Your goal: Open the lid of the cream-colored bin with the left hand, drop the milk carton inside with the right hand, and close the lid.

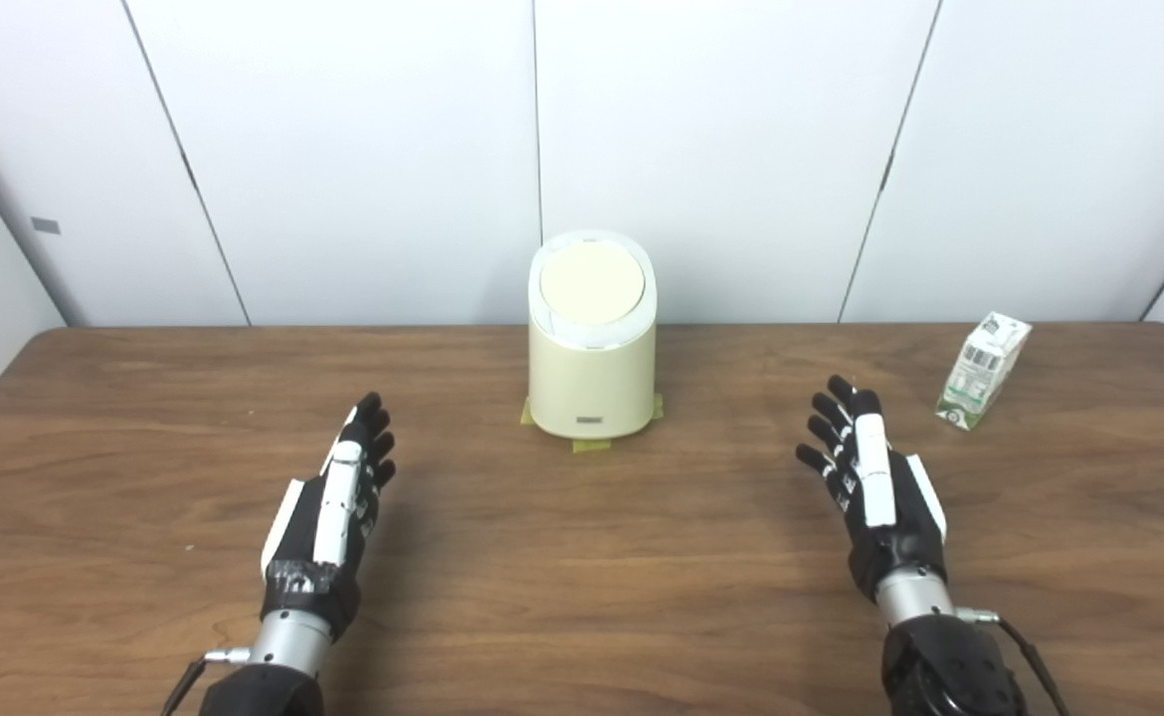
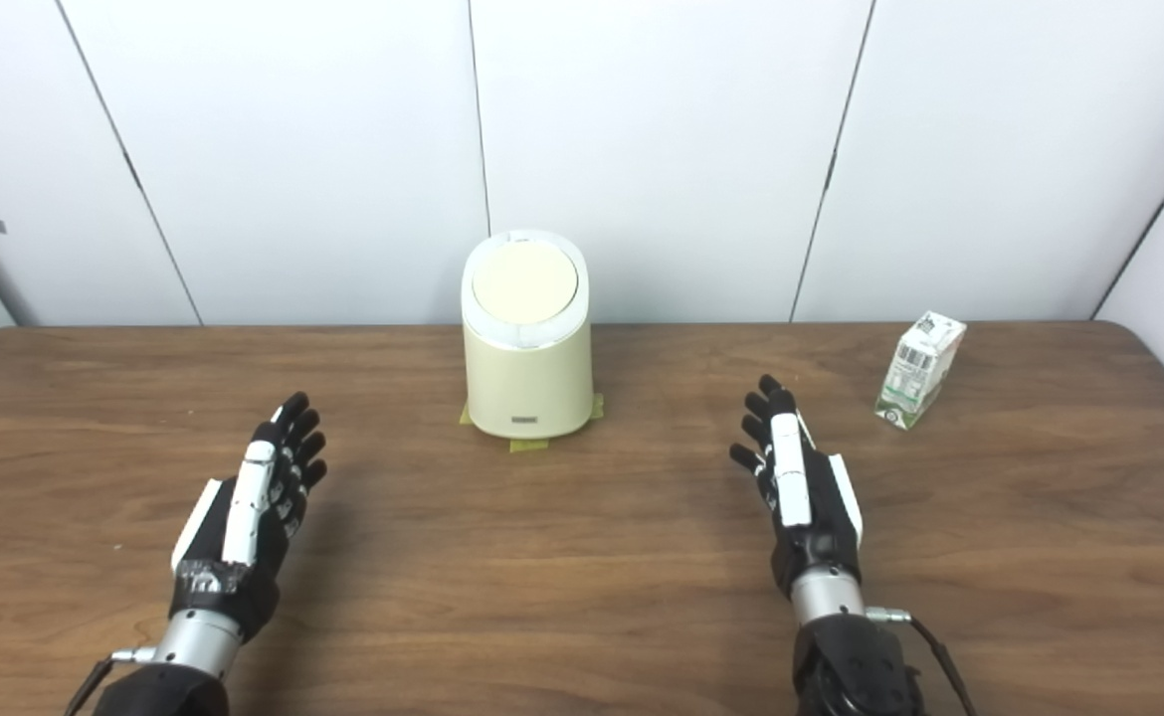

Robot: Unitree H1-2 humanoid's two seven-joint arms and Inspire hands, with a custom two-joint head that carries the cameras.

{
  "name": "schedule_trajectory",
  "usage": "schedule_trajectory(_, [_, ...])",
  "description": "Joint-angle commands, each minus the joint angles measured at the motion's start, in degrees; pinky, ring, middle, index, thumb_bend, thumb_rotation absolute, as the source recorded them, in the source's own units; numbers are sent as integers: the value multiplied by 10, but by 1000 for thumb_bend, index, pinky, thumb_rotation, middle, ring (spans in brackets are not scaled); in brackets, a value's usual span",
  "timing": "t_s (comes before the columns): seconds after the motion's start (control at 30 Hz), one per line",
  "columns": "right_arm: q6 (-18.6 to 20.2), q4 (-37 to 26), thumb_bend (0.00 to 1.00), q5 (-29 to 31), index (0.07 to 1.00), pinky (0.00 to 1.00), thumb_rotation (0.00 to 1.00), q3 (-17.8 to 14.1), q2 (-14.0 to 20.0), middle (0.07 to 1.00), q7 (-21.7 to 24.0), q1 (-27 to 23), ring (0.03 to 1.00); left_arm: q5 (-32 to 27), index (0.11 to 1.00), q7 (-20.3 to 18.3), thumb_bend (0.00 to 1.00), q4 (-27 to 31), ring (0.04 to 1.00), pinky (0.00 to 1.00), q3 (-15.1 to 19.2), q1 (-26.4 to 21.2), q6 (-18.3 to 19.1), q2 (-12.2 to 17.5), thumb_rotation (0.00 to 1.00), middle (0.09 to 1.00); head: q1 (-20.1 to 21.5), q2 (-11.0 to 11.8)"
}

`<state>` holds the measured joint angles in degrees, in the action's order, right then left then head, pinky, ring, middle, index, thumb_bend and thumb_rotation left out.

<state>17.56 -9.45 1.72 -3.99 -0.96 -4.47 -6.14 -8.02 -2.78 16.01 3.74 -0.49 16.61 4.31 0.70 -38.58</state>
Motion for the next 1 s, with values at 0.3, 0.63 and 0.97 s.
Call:
schedule_trajectory(0.3, [-39, -2, 682, -16, 963, 942, 1000, 9, 9, 969, 4, -22, 973, 5, 1000, -3, 404, -1, 1000, 1000, 2, -18, -34, 2, 1000, 1000, 1, 5])
schedule_trajectory(0.63, [-27, -8, 687, -15, 969, 959, 1000, 12, 9, 971, 7, -22, 975, 13, 1000, 1, 431, -4, 1000, 1000, 1, -17, -44, -1, 1000, 1000, 0, 6])
schedule_trajectory(0.97, [-42, 11, 701, -2, 981, 938, 1000, 6, 16, 980, 13, -19, 983, 82, 1000, 8, 531, 16, 976, 966, -9, -91, -5, 32, 808, 992, -5, 51])
